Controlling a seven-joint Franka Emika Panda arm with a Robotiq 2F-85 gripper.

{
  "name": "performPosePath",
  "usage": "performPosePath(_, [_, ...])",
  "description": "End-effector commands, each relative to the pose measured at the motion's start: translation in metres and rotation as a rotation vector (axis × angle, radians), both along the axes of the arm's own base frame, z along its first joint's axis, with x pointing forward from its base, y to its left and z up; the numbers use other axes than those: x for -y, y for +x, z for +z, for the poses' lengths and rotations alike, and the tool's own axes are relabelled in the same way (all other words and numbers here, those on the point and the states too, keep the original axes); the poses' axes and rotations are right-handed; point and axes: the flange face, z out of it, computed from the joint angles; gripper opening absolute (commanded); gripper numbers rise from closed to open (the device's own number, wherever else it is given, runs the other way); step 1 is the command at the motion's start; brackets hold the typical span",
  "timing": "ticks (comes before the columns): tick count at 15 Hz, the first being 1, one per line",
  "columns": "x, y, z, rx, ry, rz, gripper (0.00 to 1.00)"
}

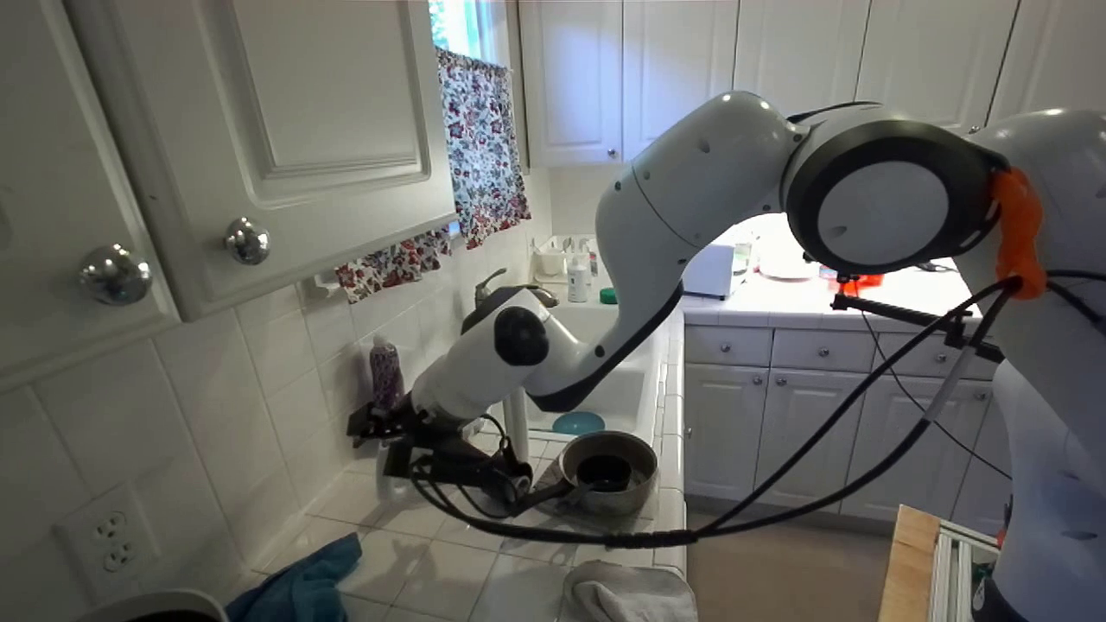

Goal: Put a black pot inside the silver bowl, remove the other black pot from the kettle and put it on the counter

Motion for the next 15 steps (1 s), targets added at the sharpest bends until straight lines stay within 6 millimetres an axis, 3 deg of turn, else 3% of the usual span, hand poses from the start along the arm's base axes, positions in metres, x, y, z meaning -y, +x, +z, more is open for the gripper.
performPosePath(1, [0.042, -0.054, 0.007, -0.129, 0.071, 0.104, 1.00])
performPosePath(2, [0.058, -0.069, -0.005, -0.178, 0.074, 0.120, 1.00])
performPosePath(4, [0.083, -0.102, -0.008, -0.263, 0.112, 0.184, 1.00])
performPosePath(6, [0.103, -0.121, -0.006, -0.350, 0.117, 0.241, 1.00])
performPosePath(10, [0.132, -0.121, 0.036, -0.413, 0.077, 0.255, 1.00])
performPosePath(11, [0.150, -0.125, 0.031, -0.400, 0.064, 0.267, 1.00])
performPosePath(15, [0.175, -0.114, 0.052, -0.416, -0.035, 0.244, 1.00])
